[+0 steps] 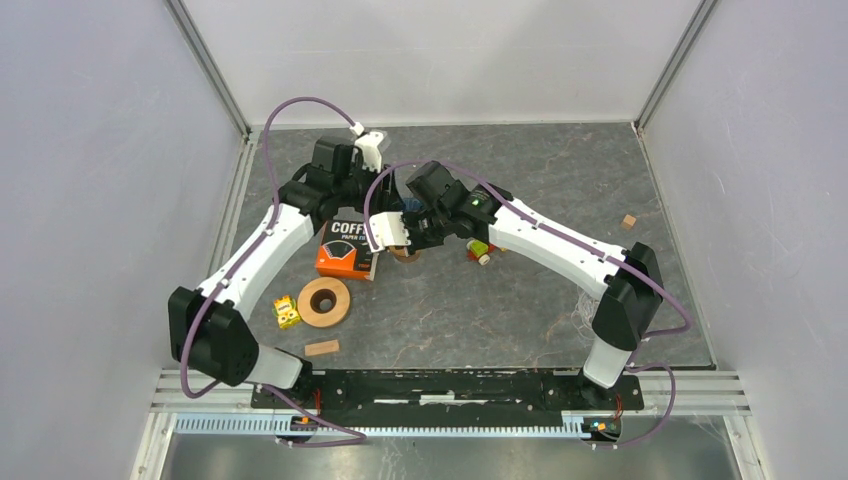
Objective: Place the coffee filter in the dripper
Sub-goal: Place the coffee dripper in the dripper holder.
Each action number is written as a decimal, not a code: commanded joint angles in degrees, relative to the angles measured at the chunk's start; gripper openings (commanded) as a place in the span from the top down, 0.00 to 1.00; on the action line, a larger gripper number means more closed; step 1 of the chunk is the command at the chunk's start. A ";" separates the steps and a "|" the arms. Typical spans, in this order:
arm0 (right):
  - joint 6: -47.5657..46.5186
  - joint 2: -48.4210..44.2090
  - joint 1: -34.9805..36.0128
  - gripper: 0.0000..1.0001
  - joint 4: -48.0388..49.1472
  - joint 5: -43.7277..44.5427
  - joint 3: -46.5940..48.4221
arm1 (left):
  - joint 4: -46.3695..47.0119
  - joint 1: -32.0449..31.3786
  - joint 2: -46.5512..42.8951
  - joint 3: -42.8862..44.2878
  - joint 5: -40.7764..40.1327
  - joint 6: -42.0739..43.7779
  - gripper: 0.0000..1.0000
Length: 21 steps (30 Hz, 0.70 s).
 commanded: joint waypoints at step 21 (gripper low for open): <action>1.93 0.57 0.68 1.00 0.26 1.82 -2.51 | 7.85 0.29 -1.42 -4.71 1.02 4.19 0.98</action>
